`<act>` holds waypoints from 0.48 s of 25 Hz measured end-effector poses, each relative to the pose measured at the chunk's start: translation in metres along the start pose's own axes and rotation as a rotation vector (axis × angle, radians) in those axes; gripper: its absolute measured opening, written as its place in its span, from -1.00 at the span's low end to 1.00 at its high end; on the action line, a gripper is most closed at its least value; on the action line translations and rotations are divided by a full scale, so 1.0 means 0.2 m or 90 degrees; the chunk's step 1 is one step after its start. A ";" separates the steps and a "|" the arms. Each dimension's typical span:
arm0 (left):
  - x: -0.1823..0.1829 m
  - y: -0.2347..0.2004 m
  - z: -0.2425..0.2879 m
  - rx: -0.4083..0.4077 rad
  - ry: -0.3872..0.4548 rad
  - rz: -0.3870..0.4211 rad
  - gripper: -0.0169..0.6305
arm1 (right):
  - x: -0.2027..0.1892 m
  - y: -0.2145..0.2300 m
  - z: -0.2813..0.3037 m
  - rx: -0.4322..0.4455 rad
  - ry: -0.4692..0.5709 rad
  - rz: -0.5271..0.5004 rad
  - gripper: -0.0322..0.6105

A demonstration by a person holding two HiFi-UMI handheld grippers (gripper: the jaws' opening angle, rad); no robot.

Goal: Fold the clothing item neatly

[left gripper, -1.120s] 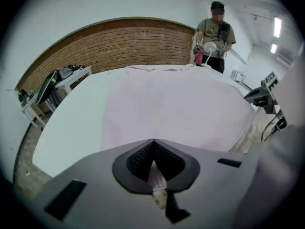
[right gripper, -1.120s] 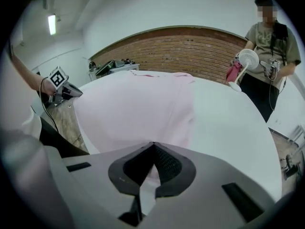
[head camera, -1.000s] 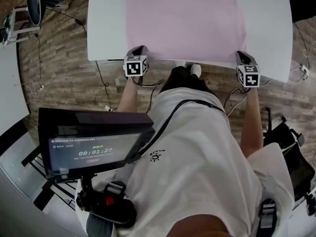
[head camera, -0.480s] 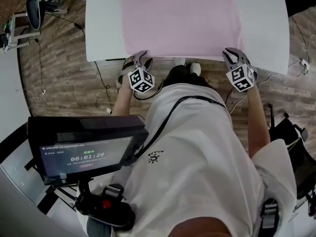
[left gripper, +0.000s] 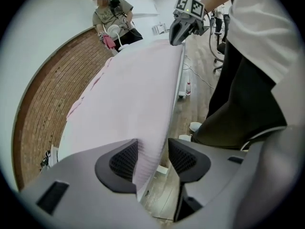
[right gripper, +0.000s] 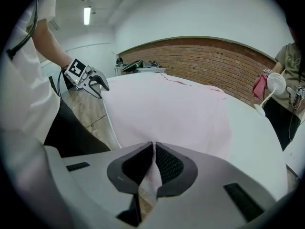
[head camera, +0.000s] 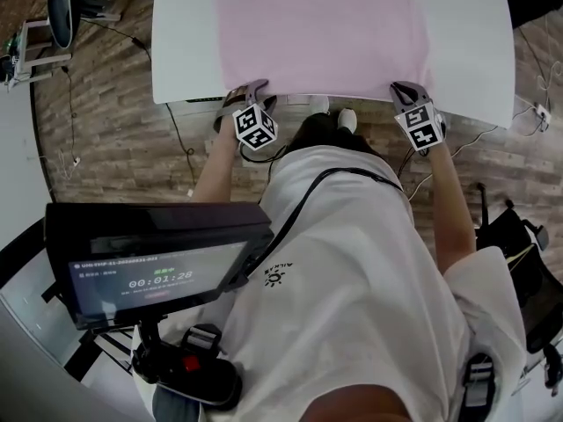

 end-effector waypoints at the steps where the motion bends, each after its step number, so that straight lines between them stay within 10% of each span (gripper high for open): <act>1: -0.01 0.01 -0.01 0.006 0.006 -0.004 -0.34 | 0.00 -0.02 -0.02 0.000 0.001 -0.001 -0.81; 12: -0.04 0.13 -0.19 0.073 0.018 0.014 -0.34 | 0.01 -0.14 -0.26 -0.011 0.064 -0.137 -0.70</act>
Point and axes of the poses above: the fingertips, and each gripper's own axes: z forward along the fingers, y to its right, x out of its top, the point moved 2 cm from there along -z, backward along the fingers, and after that the axes turned 14 degrees about -x, right-handed, at the moved point
